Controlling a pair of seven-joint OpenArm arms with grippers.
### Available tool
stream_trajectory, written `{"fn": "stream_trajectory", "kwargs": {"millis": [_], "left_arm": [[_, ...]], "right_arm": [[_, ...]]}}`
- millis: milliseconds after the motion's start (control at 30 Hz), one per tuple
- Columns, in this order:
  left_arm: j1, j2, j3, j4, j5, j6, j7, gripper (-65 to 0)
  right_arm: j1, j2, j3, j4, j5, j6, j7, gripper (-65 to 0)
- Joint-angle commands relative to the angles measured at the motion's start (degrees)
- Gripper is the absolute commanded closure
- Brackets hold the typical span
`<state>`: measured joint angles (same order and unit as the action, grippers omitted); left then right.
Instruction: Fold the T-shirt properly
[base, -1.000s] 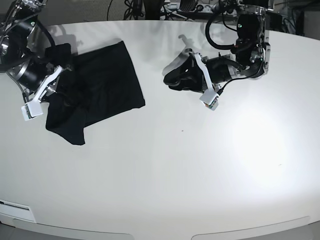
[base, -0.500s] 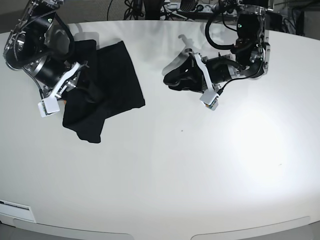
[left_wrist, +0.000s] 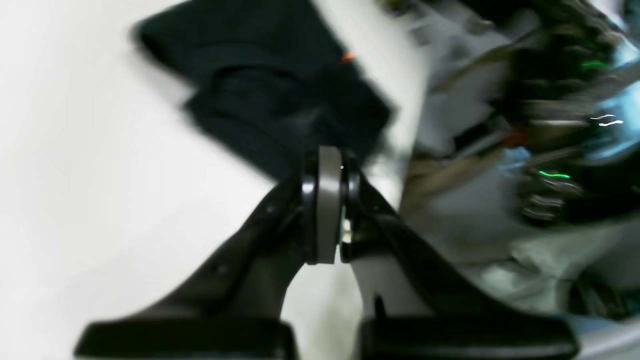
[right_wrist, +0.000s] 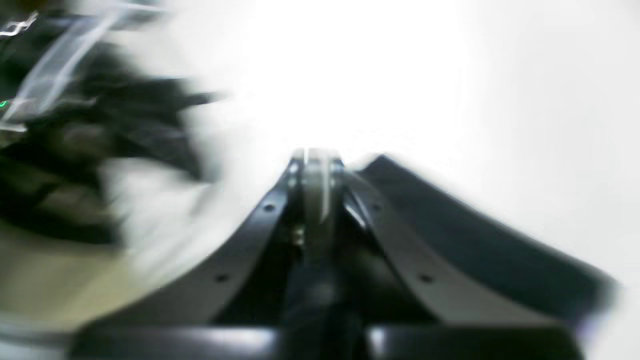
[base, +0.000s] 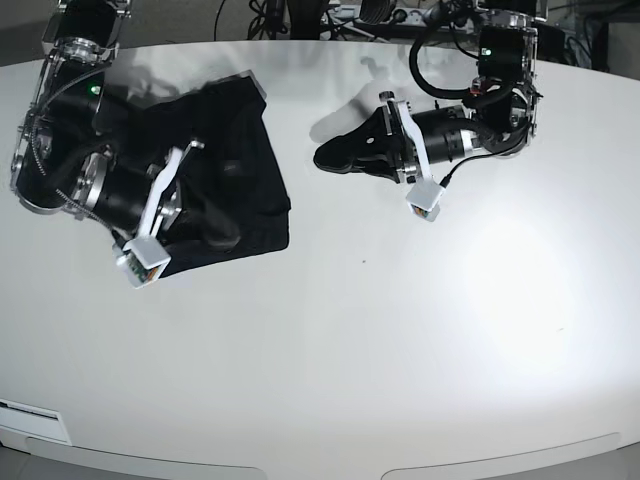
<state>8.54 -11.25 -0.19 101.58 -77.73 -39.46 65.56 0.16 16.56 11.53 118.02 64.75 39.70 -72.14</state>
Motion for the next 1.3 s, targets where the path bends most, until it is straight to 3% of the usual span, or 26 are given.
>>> {"fn": "stream_trajectory", "kwargs": {"millis": [0,100,267,400,533,700,900,1033,1167,1267], "left_arm": [[-0.92,0.52,0.87,1.97,-3.78,-0.54,0.57,0.0],[-2.03,2.73,5.14,3.78,-3.69,-0.54,2.21,0.0],[-3.72,7.96,15.56,3.89,17.35,-0.54,-2.91,0.0],[-3.48,10.80,24.81,2.56,34.53,-0.54,-10.43,0.0],[-3.50,11.56,30.91,-1.49,44.63,0.74,-13.62,0.0],[-4.63,10.67,30.75,-7.30,50.01,2.10,-16.11,0.0],[-9.33,6.49,28.50,-16.94,50.29,2.16,-17.77,0.0],[-12.52,3.19,28.50,-20.00,50.40,2.16,-19.08,0.0],[-16.17,0.55,28.50,-21.90,52.94,2.19,-24.68,0.0],[-19.23,0.59,28.52,-24.09,56.08,2.21,-29.99,0.0]], "right_arm": [[0.96,1.44,0.52,0.74,-2.25,0.30,5.66,0.0],[1.53,3.78,0.28,-1.07,-14.29,0.30,18.34,0.0],[4.46,7.10,-2.78,-13.03,-21.77,0.30,28.33,0.0],[9.92,8.63,-6.75,-25.88,-24.41,0.30,30.34,0.0],[15.26,9.64,-10.67,-36.39,-24.61,0.30,30.97,0.0],[14.32,9.99,-13.33,-43.43,-24.50,0.30,30.95,0.0],[4.48,10.14,-12.35,-43.50,-22.18,0.30,30.95,0.0],[-4.04,10.10,-6.47,-42.53,-18.86,0.30,30.08,0.0],[-12.48,9.16,1.95,-37.03,-12.44,0.30,25.29,0.0],[-18.78,6.93,8.17,-30.71,-9.09,0.30,22.29,0.0]]}}
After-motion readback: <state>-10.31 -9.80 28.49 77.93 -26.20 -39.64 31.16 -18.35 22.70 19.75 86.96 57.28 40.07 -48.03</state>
